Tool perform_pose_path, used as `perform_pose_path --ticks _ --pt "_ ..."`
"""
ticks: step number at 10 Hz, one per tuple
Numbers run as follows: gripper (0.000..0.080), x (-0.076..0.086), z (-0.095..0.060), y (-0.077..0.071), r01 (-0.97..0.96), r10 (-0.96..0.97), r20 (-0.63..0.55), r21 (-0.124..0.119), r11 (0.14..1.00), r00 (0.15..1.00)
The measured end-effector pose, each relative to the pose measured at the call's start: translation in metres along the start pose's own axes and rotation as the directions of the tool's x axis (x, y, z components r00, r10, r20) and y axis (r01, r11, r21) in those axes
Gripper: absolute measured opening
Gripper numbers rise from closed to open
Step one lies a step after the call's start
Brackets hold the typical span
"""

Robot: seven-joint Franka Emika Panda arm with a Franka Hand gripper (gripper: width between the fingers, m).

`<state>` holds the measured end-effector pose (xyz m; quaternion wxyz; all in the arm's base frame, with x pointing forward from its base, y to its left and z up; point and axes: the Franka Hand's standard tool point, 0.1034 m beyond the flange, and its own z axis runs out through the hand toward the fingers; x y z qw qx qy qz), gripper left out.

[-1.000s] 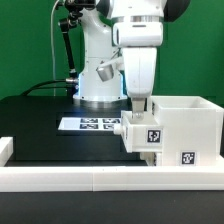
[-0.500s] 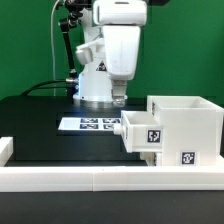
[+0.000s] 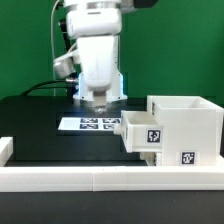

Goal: Assemble drawer

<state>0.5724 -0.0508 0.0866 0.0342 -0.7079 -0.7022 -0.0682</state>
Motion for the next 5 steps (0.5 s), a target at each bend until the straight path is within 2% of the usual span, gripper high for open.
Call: perform_pose_path --ticks 3,5 --pt "0.0648 -0.015 0.015 0.0 0.019 -0.018 -0.075 0.007 1.0 0.997" --pt "0.0648 -0.004 0.022 -0.001 -0.02 0.022 -0.088 0.019 1.0 0.996"
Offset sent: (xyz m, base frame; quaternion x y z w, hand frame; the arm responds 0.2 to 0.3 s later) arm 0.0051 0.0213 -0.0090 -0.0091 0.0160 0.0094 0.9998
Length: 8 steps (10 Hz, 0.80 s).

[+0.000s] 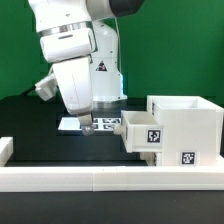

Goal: Assemble drawer

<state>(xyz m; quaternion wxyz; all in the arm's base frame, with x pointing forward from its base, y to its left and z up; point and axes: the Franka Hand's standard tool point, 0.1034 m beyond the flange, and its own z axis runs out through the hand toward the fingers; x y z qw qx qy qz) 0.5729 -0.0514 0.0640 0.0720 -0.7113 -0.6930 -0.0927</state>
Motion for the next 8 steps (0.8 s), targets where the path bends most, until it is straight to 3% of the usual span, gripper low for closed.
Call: perform_pose_path --ticks 4,8 --pt "0.0648 0.02 0.014 -0.001 -0.028 0.028 -0.005 0.002 1.0 1.0" --pt "0.0648 0.019 0.014 -0.001 -0.036 0.036 -0.004 -0.002 0.999 0.999"
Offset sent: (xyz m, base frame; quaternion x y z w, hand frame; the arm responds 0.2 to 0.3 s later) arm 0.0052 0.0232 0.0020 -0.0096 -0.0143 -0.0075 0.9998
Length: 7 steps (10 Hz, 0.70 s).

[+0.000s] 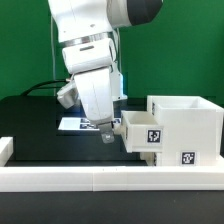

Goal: Assemble drawer

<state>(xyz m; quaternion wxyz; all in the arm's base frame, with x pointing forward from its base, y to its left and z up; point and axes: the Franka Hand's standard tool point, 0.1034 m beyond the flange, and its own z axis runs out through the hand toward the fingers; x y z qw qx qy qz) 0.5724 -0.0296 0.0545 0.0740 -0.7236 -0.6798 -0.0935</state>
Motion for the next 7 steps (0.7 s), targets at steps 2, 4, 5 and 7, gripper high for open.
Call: perform_pose_path --ticks 2,4,5,7 --pt "0.0648 0.009 -0.001 0.004 0.012 -0.012 -0.003 -0.003 1.0 1.0" --pt "0.0648 0.021 -0.002 0.007 0.04 -0.04 -0.007 -0.01 0.999 0.999" --pt "0.0648 0.025 -0.002 0.008 0.054 -0.054 -0.009 -0.01 0.998 0.999" --pt "0.0648 0.031 0.002 0.007 0.075 -0.075 -0.01 -0.016 0.997 0.997"
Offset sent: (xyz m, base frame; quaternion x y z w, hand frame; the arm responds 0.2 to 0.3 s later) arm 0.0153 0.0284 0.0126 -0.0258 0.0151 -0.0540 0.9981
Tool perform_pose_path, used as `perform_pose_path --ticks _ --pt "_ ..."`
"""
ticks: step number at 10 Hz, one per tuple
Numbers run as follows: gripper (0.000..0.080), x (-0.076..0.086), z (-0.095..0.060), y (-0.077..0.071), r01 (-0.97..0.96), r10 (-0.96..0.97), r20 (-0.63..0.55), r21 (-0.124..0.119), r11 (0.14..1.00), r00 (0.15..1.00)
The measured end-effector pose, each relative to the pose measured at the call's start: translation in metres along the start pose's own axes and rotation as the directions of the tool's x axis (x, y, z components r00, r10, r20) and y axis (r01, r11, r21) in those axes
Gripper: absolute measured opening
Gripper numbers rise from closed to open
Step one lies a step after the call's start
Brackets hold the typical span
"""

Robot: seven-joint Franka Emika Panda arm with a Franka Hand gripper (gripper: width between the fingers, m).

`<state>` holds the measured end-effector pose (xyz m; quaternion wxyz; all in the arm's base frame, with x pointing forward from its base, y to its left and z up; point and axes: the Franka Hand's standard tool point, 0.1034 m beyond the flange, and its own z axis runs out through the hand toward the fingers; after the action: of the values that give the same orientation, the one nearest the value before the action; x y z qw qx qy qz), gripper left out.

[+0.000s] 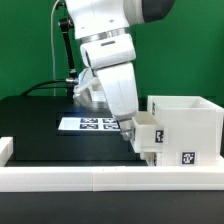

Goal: Assemble drawer

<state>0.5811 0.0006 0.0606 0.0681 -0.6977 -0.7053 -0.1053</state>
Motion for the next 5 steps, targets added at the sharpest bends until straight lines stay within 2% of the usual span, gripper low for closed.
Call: perform_pose_path --ticks 3,5 --pt "0.0648 -0.0031 0.0002 -0.0006 -0.011 0.011 0.0 0.001 1.0 1.0" --pt "0.0648 0.004 0.003 -0.0006 -0.008 0.008 0.003 0.005 1.0 1.0"
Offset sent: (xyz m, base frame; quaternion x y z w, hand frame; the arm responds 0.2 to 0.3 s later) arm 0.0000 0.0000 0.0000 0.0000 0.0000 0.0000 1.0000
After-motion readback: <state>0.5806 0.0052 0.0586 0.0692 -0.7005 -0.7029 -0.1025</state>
